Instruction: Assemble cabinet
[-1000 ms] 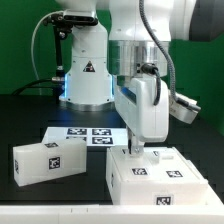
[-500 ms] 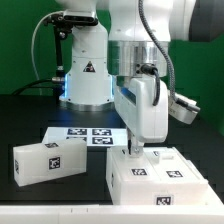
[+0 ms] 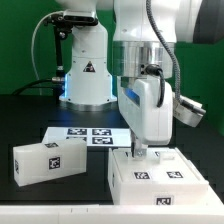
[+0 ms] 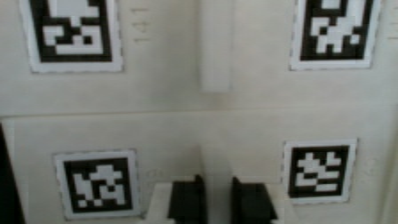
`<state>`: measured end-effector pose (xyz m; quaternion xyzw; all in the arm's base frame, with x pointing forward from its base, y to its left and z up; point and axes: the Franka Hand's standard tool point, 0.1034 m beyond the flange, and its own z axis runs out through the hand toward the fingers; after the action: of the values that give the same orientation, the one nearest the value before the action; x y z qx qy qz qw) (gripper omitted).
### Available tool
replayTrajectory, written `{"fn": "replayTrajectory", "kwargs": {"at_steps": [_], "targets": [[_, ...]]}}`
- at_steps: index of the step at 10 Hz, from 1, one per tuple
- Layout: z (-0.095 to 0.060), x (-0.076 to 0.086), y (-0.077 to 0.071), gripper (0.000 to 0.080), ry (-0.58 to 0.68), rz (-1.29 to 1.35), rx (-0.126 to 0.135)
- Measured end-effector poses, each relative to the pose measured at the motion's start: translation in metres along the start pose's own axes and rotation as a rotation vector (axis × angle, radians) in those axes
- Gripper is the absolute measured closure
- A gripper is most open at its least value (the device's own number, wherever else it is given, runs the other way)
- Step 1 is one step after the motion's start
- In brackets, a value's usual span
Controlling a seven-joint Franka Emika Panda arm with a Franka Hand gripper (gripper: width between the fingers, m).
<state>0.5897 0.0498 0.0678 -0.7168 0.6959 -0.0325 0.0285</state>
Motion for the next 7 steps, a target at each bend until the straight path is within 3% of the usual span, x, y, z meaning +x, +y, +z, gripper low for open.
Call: {"fn": "replayTrajectory", "kwargs": {"at_steps": [2, 3, 4, 5, 6, 7], "targets": [[-0.002, 0.001, -0.001, 0.0738, -0.003, -0.005, 0.004], [-0.014, 0.004, -0.007, 0.0523, -0.012, -0.008, 0.023], [-0.027, 0.004, -0.009, 0.0523, -0.027, -0.003, 0.039], [-0.037, 0.001, -0.006, 0.0321, -0.045, 0.002, 0.046], [-0.040, -0.002, 0.003, 0.0186, -0.056, 0.008, 0.038], [-0.039, -0.002, 0.004, 0.0186, -0.055, 0.008, 0.036]]}}
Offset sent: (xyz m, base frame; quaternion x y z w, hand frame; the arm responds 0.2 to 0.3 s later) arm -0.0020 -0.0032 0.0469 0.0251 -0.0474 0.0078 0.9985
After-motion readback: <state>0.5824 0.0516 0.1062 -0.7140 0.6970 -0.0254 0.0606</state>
